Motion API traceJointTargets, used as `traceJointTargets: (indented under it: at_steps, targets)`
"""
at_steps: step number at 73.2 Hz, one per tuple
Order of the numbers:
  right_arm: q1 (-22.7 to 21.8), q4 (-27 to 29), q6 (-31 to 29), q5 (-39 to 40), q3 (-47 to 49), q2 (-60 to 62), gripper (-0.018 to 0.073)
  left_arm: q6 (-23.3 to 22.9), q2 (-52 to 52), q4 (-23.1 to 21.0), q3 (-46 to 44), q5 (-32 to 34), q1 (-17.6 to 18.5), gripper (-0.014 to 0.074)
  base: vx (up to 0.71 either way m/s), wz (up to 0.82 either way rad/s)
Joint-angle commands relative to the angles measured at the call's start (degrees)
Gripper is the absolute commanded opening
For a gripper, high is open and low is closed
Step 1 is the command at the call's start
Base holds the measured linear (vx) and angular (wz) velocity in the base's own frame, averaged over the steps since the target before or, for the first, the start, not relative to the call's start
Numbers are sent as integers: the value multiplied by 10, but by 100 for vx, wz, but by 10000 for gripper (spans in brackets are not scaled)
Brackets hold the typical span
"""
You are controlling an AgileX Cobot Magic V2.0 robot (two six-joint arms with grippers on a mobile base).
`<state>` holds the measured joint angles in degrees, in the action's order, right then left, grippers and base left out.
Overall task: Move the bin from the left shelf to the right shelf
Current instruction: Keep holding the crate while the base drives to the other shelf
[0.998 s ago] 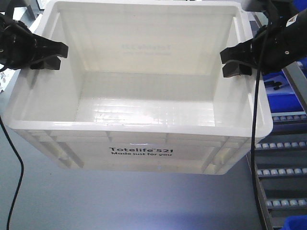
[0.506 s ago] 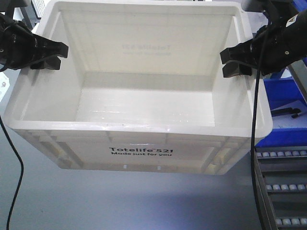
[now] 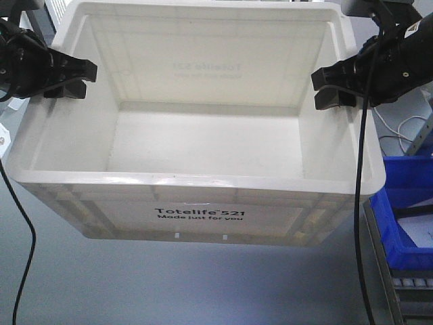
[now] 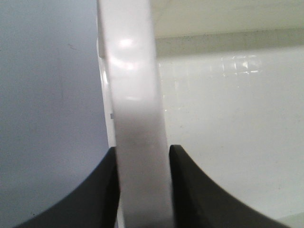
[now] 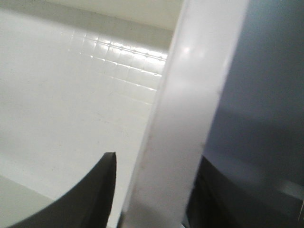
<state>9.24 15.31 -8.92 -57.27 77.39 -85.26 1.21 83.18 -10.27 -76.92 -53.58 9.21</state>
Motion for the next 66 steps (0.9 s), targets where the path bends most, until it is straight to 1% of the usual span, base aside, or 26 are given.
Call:
traceJointTargets:
  at_steps: [1,17,35,66]
  targets:
    - [-4,3,-6,38,20,26,-5,17,-34,-15,-25,56,0,3,40,20]
    - [-4,3,-6,38,20,26,-5,17,-34,-15,-25,56,0,3,39,28]
    - [-4,3,-6,38,20,26,-5,17,-34,-15,-25,56,0,3,37,42]
    - [-4,3,-6,38,20,26,-5,17,-34,-15,-25,56,0,3,29,62]
